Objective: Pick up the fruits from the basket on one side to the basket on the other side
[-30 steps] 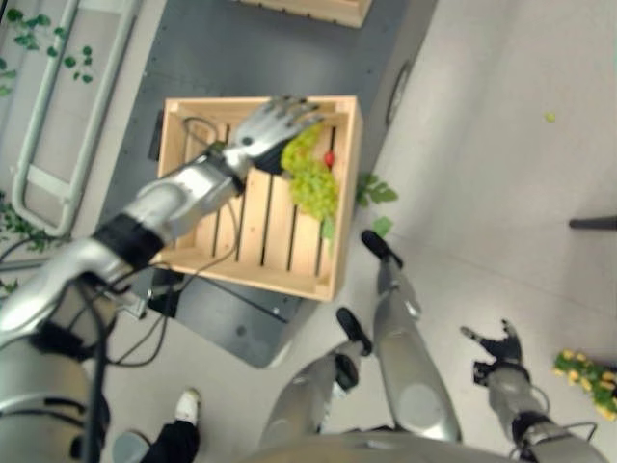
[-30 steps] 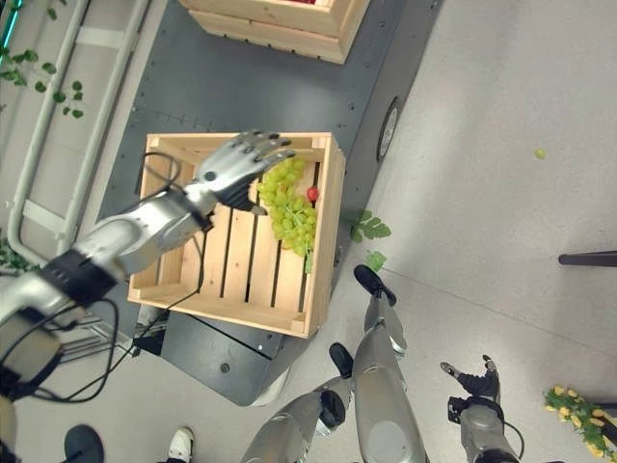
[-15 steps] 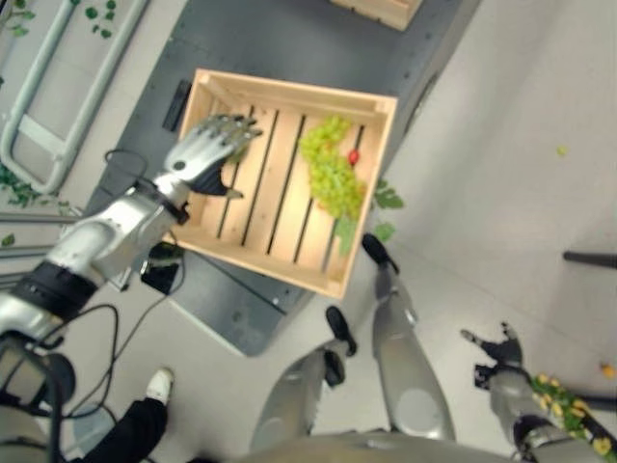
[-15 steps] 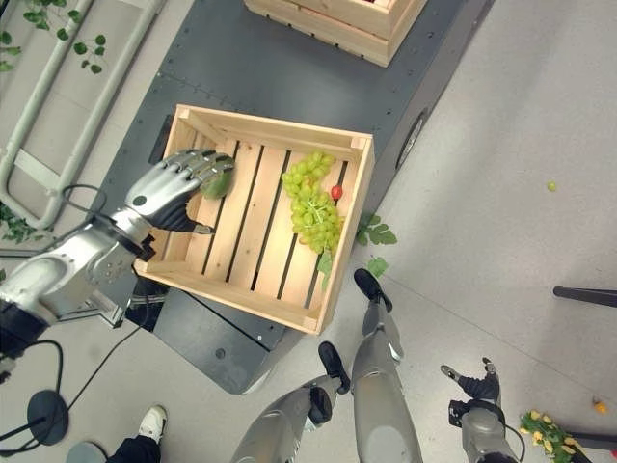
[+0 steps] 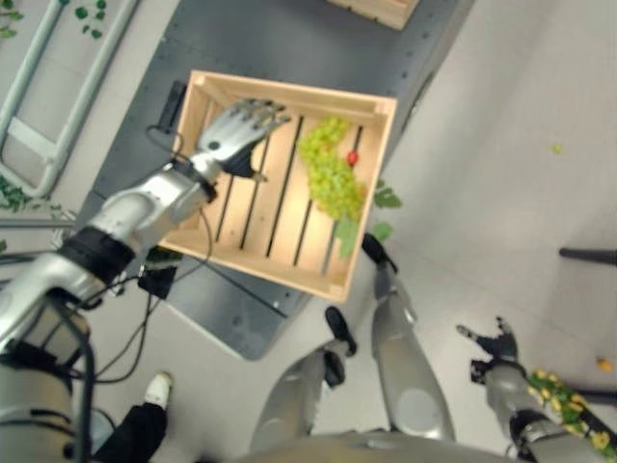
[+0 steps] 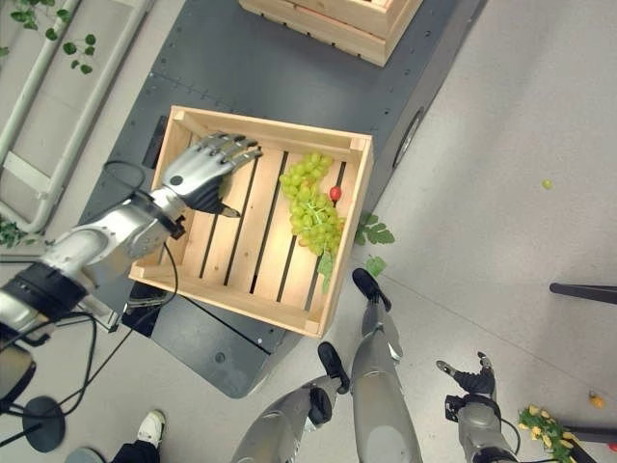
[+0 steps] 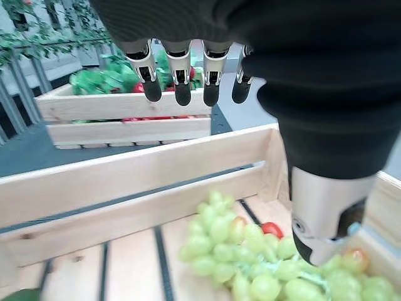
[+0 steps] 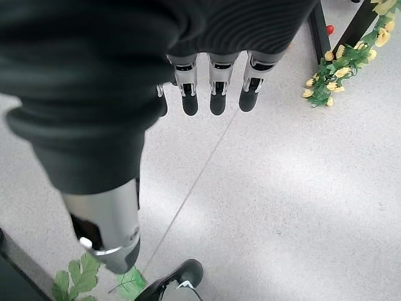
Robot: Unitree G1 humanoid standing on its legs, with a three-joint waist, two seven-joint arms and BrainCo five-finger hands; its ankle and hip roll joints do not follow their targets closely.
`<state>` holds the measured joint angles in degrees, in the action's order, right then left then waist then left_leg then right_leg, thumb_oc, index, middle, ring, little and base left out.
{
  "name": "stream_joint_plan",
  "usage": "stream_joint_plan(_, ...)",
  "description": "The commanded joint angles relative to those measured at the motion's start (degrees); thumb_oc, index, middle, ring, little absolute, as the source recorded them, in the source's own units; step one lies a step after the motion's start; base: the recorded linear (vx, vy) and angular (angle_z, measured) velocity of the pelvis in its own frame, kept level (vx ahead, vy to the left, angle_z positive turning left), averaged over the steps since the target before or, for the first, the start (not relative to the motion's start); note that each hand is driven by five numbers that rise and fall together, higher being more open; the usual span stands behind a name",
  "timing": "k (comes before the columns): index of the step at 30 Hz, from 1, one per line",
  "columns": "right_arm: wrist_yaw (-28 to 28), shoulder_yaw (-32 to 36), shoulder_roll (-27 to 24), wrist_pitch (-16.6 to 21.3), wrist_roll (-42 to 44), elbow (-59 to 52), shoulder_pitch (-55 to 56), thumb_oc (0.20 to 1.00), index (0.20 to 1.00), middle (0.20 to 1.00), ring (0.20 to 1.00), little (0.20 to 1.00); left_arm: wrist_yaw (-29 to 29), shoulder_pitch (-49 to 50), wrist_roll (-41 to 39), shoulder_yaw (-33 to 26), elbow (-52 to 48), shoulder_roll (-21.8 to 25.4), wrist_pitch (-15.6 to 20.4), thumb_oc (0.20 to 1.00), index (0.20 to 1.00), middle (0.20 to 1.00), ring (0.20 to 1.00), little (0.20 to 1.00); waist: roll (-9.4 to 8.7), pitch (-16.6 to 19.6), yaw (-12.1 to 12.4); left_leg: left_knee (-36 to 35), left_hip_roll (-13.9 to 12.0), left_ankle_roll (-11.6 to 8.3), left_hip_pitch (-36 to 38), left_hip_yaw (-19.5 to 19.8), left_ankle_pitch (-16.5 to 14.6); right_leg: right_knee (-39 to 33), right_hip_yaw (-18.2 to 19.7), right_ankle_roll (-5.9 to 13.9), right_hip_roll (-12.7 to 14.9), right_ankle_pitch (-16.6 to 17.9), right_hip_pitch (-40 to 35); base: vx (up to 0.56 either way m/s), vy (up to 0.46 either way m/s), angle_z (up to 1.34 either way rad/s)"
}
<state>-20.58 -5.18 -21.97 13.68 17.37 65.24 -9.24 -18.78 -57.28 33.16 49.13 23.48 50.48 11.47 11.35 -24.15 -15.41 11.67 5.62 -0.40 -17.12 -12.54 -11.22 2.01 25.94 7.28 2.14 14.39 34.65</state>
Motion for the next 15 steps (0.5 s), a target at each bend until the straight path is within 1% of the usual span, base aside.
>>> stream_joint_plan(1, -1.5, -1.4, -2.7, 0.8, -0.4, -1.8, 2.2, 1.0, 1.0, 1.0, 1.0, 1.0, -1.6, -2.9, 2.7, -1.8, 3.9, 1.1, -1.8, 1.0, 1.0, 1.0, 1.0, 1.0, 2.03, 0.5, -2.0, 6.6, -1.3, -2.03, -8.3, 1.1, 0.5, -3.1, -1.5, 1.16, 0.0, -5.4, -5.8, 0.02, 0.007, -0.07)
stream_joint_plan(9, -2.6, -2.1, -3.3, 1.4, -0.9, -3.8, 1.8, 1.0, 1.0, 1.0, 1.0, 1.0, -0.6, -7.6, 6.2, 4.2, 11.4, -4.6, -2.6, 1.0, 1.0, 1.0, 1.0, 1.0, 2.87, -0.4, -3.1, 6.5, -1.3, -1.95, -8.7, 0.4, 0.7, -2.9, -1.0, 1.36, -0.1, -5.4, -5.2, 0.01, 0.006, -0.04)
stream_joint_plan(12, -3.0, -2.3, -3.6, 1.8, -1.0, -5.1, 1.9, 1.0, 1.0, 1.0, 1.0, 1.0, -0.8, -8.7, 7.2, 5.2, 13.8, -6.3, -3.1, 1.0, 1.0, 1.0, 1.0, 1.0, 3.17, -0.7, -3.5, 6.4, -1.3, -1.94, -8.9, 0.1, 0.7, -2.8, -0.9, 1.45, 0.0, -5.3, -5.0, 0.01, 0.014, -0.04)
stream_joint_plan(15, -3.3, -2.3, -3.5, 2.0, -0.9, -5.8, 2.0, 1.0, 1.0, 1.0, 1.0, 1.0, -0.9, -8.9, 7.6, 5.5, 15.0, -7.0, -3.5, 1.0, 1.0, 1.0, 1.0, 1.0, 3.27, -1.0, -3.8, 6.4, -1.2, -1.94, -9.1, -0.1, 0.8, -2.8, -0.8, 1.54, 0.1, -5.2, -4.9, 0.01, 0.01, -0.09)
